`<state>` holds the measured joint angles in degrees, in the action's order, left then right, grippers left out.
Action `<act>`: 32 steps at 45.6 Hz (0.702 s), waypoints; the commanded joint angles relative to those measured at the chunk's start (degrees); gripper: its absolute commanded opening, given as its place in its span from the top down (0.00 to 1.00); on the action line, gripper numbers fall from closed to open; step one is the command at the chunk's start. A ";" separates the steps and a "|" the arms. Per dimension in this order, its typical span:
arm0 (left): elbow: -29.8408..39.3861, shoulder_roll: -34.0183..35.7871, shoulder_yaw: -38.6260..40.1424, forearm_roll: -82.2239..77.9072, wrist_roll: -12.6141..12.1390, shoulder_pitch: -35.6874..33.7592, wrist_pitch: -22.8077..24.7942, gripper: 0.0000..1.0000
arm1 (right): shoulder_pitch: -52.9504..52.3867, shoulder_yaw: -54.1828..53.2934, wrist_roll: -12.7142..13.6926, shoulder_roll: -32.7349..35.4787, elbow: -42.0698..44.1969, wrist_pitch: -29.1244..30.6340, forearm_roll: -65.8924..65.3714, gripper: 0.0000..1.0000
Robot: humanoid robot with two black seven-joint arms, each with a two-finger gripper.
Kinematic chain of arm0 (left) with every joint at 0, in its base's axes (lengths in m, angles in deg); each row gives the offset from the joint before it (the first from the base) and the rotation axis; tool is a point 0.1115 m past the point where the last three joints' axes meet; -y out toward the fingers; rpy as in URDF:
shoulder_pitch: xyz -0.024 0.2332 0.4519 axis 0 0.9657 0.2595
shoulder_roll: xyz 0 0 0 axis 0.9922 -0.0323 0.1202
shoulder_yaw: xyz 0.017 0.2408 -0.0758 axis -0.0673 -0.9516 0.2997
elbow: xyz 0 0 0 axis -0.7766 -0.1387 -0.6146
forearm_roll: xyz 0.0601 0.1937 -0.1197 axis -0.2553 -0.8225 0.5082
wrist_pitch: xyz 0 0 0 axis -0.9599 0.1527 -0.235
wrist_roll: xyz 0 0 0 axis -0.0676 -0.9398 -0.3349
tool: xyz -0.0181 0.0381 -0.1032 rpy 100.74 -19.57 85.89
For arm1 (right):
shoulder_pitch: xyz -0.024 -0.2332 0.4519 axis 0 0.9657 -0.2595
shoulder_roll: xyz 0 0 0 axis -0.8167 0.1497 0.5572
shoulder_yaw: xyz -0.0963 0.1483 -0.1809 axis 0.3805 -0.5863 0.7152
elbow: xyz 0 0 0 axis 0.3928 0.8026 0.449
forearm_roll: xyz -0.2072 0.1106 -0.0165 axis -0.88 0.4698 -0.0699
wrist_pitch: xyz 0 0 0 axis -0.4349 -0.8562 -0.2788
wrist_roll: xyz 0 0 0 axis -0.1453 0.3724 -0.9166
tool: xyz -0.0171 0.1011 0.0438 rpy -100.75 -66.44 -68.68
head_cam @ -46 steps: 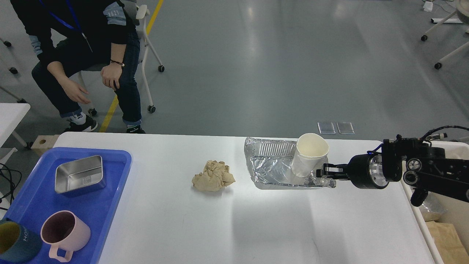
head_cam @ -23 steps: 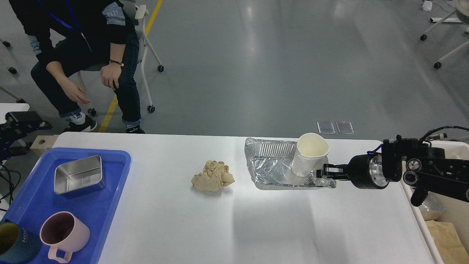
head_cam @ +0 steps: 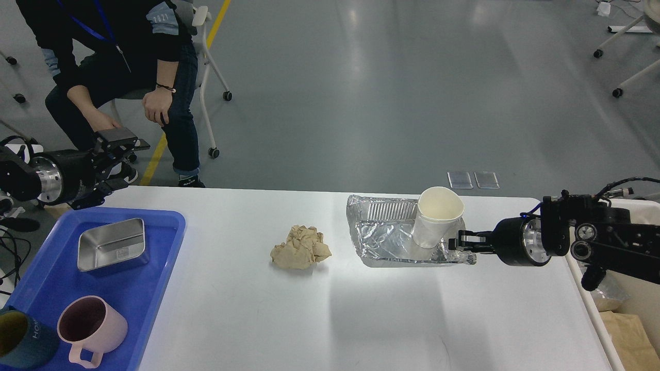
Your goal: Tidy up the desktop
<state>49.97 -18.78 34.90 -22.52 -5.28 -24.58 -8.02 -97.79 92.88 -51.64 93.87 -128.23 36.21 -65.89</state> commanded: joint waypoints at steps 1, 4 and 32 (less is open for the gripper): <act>0.28 -1.05 0.08 -3.41 0.14 0.00 -1.38 0.03 | -0.03 0.08 0.00 -0.04 0.00 -0.01 0.00 1.00; 0.54 -3.06 0.08 -6.40 0.32 -0.79 -1.47 0.03 | 0.06 0.00 0.00 -0.04 0.00 -0.01 0.00 1.00; -0.16 -17.92 -7.82 -23.80 0.23 -4.14 -9.29 0.02 | 0.68 -0.27 0.00 0.32 0.00 -0.01 0.00 1.00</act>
<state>50.10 -34.92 30.13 -43.74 -5.02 -28.53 -14.30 -97.24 92.70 -51.64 94.16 -128.22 36.21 -65.89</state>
